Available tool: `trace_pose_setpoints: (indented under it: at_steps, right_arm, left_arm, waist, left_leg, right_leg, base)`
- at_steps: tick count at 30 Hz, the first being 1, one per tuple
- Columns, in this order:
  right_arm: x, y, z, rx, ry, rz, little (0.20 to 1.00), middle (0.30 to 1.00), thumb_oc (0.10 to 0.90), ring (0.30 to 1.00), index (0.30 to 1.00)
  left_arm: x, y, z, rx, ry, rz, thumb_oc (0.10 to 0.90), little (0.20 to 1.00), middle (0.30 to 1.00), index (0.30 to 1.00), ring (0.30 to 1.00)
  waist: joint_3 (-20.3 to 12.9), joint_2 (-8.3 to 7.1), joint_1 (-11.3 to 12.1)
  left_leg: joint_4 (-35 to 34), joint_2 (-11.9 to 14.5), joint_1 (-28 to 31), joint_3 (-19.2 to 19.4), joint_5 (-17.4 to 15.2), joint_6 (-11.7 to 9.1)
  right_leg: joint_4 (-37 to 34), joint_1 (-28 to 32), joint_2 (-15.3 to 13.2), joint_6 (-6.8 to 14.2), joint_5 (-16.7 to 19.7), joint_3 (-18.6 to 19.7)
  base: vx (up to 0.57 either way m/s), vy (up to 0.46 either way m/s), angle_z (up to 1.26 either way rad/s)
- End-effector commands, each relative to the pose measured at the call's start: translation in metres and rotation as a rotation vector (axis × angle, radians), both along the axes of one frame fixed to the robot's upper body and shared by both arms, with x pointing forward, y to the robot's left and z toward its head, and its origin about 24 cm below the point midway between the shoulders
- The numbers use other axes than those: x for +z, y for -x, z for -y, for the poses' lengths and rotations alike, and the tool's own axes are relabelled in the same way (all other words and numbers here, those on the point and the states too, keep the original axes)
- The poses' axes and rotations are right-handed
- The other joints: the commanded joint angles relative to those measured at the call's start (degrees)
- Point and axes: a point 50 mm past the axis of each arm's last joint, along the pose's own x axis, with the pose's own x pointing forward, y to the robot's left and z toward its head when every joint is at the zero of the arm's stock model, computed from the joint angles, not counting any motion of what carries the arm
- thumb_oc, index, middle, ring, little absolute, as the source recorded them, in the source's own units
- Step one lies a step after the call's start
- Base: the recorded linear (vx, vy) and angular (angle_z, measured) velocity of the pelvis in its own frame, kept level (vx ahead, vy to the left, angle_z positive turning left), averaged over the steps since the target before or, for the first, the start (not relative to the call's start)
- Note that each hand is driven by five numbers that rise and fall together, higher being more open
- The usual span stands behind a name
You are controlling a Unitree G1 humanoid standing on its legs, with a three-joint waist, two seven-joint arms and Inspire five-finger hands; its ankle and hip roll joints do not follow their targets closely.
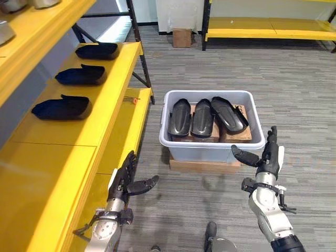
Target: Move parts from the plastic box to the shelf.
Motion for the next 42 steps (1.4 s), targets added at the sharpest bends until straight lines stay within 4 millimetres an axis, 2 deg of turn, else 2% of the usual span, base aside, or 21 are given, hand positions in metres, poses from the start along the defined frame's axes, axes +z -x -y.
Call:
trace_pose_setpoints:
  at_steps: [1,4,5,8,10,13,14,15,16,18,21,23,24,27,32,38,42]
  right_arm:
    - [0.054,-0.006,0.001,-0.029,0.051,0.306,1.000,1.000,0.900,1.000,1.000]
    - [0.062,-0.001,0.005,-0.080,0.153,0.371,1.000,1.000,0.900,1.000,1.000]
    - [0.075,0.004,0.007,-0.110,0.286,0.456,1.000,1.000,0.900,1.000,1.000]
    - [0.089,0.008,0.007,-0.124,0.388,0.537,1.000,1.000,0.900,1.000,1.000]
    - [0.107,0.018,0.010,-0.153,0.490,0.641,1.000,1.000,0.900,1.000,1.000]
    - [0.116,0.025,0.015,-0.159,0.525,0.690,1.000,1.000,0.900,1.000,1.000]
    - [0.120,0.025,0.014,-0.144,0.526,0.703,1.000,1.000,0.900,1.000,1.000]
    - [0.123,0.023,0.012,-0.112,0.525,0.702,1.000,1.000,0.900,1.000,1.000]
    - [0.123,0.023,0.012,-0.107,0.525,0.702,1.000,1.000,0.900,1.000,1.000]
    - [0.126,0.019,0.007,-0.075,0.535,0.704,1.000,1.000,0.900,1.000,1.000]
    - [0.125,0.017,0.003,-0.063,0.544,0.706,1.000,1.000,0.900,1.000,1.000]
    - [0.123,0.016,0.001,-0.060,0.545,0.696,1.000,1.000,0.900,1.000,1.000]
    - [0.120,0.017,-0.002,-0.055,0.547,0.686,1.000,1.000,0.900,1.000,1.000]
    - [0.113,0.018,-0.005,-0.033,0.529,0.661,1.000,1.000,0.900,1.000,1.000]
    - [0.105,0.016,-0.014,0.020,0.494,0.630,1.000,1.000,0.900,1.000,1.000]
    - [0.096,0.015,-0.017,0.045,0.465,0.585,1.000,1.000,0.900,1.000,1.000]
    - [0.092,0.014,-0.017,0.053,0.454,0.567,1.000,1.000,0.900,1.000,1.000]
  left_arm:
    - [0.053,-0.017,-0.005,0.042,0.011,0.311,0.900,1.000,1.000,1.000,1.000]
    - [0.052,-0.019,-0.004,0.058,0.016,0.317,0.900,1.000,1.000,1.000,1.000]
    - [0.052,-0.019,-0.004,0.081,0.017,0.325,0.900,1.000,1.000,1.000,1.000]
    - [0.052,-0.019,-0.006,0.108,0.029,0.333,0.900,1.000,1.000,1.000,1.000]
    - [0.054,-0.019,-0.011,0.126,0.025,0.351,0.900,1.000,1.000,1.000,1.000]
    - [0.056,-0.018,-0.016,0.126,0.004,0.350,0.900,1.000,1.000,1.000,1.000]
    - [0.056,-0.018,-0.017,0.140,-0.004,0.348,0.900,1.000,1.000,1.000,1.000]
    - [0.055,-0.016,-0.019,0.155,-0.012,0.345,0.900,1.000,1.000,1.000,1.000]
    - [0.055,-0.016,-0.019,0.157,-0.013,0.345,0.900,1.000,1.000,1.000,1.000]
    - [0.058,-0.017,-0.018,0.160,-0.020,0.350,0.900,1.000,1.000,1.000,1.000]
    - [0.058,-0.017,-0.016,0.154,-0.017,0.348,0.900,1.000,1.000,1.000,1.000]
    - [0.058,-0.016,-0.016,0.141,-0.014,0.341,0.900,1.000,1.000,1.000,1.000]
    - [0.056,-0.013,-0.018,0.132,-0.017,0.330,0.900,1.000,1.000,1.000,1.000]
    - [0.052,-0.008,-0.022,0.129,-0.025,0.316,0.900,1.000,1.000,1.000,1.000]
    - [0.048,0.000,-0.030,0.146,-0.050,0.293,0.900,1.000,1.000,1.000,1.000]
    - [0.049,-0.003,-0.032,0.116,-0.071,0.299,0.900,1.000,1.000,1.000,1.000]
    - [0.050,-0.006,-0.031,0.112,-0.083,0.299,0.900,1.000,1.000,1.000,1.000]
  waist:
    - [-1.02,0.41,0.01]
    - [-1.60,0.88,-1.20]
    - [-2.24,1.13,-1.82]
    - [-2.84,1.12,-2.32]
    - [-3.53,0.71,-3.11]
    - [-3.91,-0.35,-3.40]
    - [-3.88,-0.59,-2.98]
    - [-3.71,-0.43,-1.91]
    - [-3.67,-0.38,-1.80]
    - [-2.91,0.08,-0.50]
    - [-1.95,0.52,0.24]
    - [-1.09,0.91,1.07]
    - [-0.75,0.96,2.15]
    - [-0.65,0.97,3.31]
    - [-1.29,0.17,5.94]
    - [-1.51,-0.72,5.58]
    - [-1.69,-1.13,5.75]
  left_leg:
    - [2.03,4.50,2.67,5.41,0.11,-0.09]
    - [2.19,5.98,2.92,6.85,4.10,-1.31]
    - [2.53,6.98,2.93,7.38,6.87,-2.12]
    - [3.39,7.82,2.76,8.47,8.48,-2.72]
    - [5.35,9.12,2.62,12.10,9.69,-3.58]
    - [8.80,10.59,1.58,15.04,10.88,-4.31]
    - [10.20,9.13,0.65,13.40,9.24,-3.61]
    - [10.32,5.21,-0.72,9.82,5.94,-2.00]
    - [10.37,4.74,-0.90,9.46,5.53,-1.76]
    - [8.89,1.39,-3.72,7.41,3.80,-0.52]
    - [5.83,-0.60,-6.47,7.84,3.84,-0.14]
    - [2.13,-2.30,-9.27,8.78,5.02,0.04]
    - [-0.48,-3.79,-12.19,8.90,7.02,0.30]
    - [-3.23,-5.69,-15.29,8.90,9.87,0.65]
    - [-5.69,-8.76,-15.21,3.76,9.54,2.29]
    - [-4.74,-8.06,-13.19,5.11,7.13,3.57]
    - [-4.01,-8.74,-12.78,4.94,5.44,4.46]
  right_leg:
    - [2.85,-0.49,-4.92,3.79,-1.08,-0.87]
    - [3.20,0.33,-3.57,2.26,-2.62,-1.51]
    - [3.15,1.10,-2.34,1.01,-3.94,-1.94]
    - [2.69,1.94,-1.40,-0.05,-4.94,-2.70]
    - [2.49,3.09,-0.52,-1.30,-6.40,-4.56]
    - [1.34,5.23,1.11,-2.66,-7.50,-6.37]
    - [0.94,5.50,1.86,-2.77,-7.44,-5.88]
    - [0.87,5.61,2.79,-2.55,-7.44,-4.39]
    - [0.89,5.63,2.85,-2.50,-7.49,-4.20]
    - [-0.23,7.11,4.31,-2.43,-7.81,-2.68]
    - [-1.64,9.13,4.79,-1.73,-7.86,-1.81]
    - [-3.22,11.73,5.47,-1.44,-7.95,-1.28]
    - [-4.48,13.96,6.44,-1.53,-7.88,-0.78]
    - [-5.44,16.30,8.49,-1.90,-8.10,0.65]
    - [-5.71,18.24,10.44,-1.56,-9.44,4.13]
    - [-5.53,19.09,10.03,-1.00,-10.06,4.11]
    - [-6.49,19.55,8.92,-0.42,-9.74,4.07]
  base:
    - [0.14,-0.216,0.17]
    - [0.15,-0.210,0.14]
    - [0.16,-0.236,0.29]
    - [0.10,-0.190,0.17]
    - [0.13,-0.321,0.21]
    - [0.12,-0.304,0.53]
    - [0.18,-0.261,0.47]
    - [0.15,-0.171,0.19]
    - [0.15,-0.108,-0.13]
    - [0.15,-0.072,-0.50]
    - [0.14,-0.015,-0.25]
    - [0.21,-0.023,-0.27]
    - [0.28,-0.046,-0.14]
    - [0.23,-0.039,-0.17]
    - [0.18,-0.001,-0.45]
    - [0.16,0.053,-0.39]
    - [0.14,0.079,-0.04]
